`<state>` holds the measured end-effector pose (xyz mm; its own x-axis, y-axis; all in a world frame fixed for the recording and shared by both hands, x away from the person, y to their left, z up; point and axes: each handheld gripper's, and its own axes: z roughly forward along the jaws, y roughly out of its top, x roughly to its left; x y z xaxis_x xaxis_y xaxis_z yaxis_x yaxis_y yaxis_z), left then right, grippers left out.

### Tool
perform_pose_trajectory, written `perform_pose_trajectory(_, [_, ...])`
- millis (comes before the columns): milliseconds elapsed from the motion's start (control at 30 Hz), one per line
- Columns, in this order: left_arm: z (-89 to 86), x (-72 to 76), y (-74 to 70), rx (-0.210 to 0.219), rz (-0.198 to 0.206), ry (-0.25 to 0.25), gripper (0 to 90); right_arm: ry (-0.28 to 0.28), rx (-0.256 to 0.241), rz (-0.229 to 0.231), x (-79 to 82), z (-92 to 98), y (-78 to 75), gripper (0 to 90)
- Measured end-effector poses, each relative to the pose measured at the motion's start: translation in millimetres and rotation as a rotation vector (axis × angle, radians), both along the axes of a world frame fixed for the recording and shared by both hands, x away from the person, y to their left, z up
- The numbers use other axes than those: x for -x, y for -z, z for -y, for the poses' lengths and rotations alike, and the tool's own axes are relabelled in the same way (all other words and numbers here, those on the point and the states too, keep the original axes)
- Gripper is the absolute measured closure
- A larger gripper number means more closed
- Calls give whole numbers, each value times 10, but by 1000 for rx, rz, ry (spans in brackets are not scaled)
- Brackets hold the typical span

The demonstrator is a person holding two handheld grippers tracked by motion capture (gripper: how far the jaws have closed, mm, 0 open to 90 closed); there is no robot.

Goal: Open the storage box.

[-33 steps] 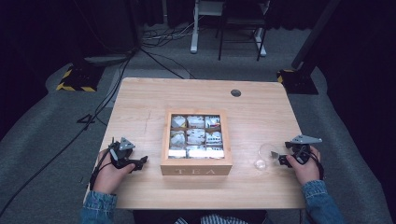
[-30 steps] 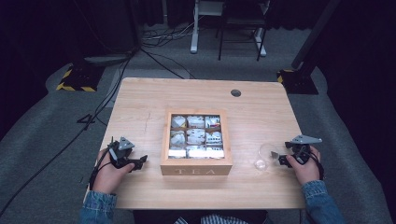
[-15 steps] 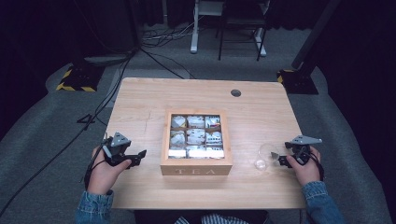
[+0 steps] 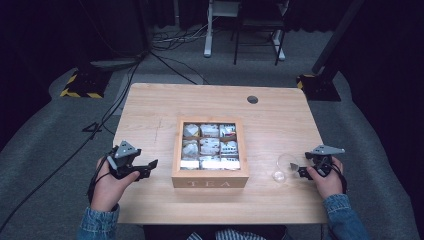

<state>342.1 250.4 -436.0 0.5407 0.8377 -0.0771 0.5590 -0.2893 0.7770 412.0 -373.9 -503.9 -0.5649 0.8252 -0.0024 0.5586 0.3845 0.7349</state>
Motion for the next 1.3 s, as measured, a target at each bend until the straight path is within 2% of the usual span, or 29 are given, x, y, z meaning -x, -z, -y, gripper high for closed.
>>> perform_pose_trajectory(233, [136,46,-60,-17,6,47,245,0,0,0,0,0,0,150])
perform_pose_trajectory(400, [223,101,-121,31,-1,93,246,0,0,0,0,0,0,150])
perform_pose_trajectory(567, [308,137,-160,31,-5,147,246,0,0,0,0,0,0,150])
perform_pose_trajectory(700, [372,170,-179,30,-11,170,240,0,-1,-1,0,0,0,150])
perform_pose_trajectory(800, [394,173,-178,24,-8,184,238,0,0,0,0,0,0,150])
perform_pose_trajectory(1067, [480,176,-126,18,-31,220,230,0,0,0,0,0,0,150])
perform_pose_trajectory(1300, [562,157,-36,-6,-64,250,230,0,-1,-1,0,0,0,150])
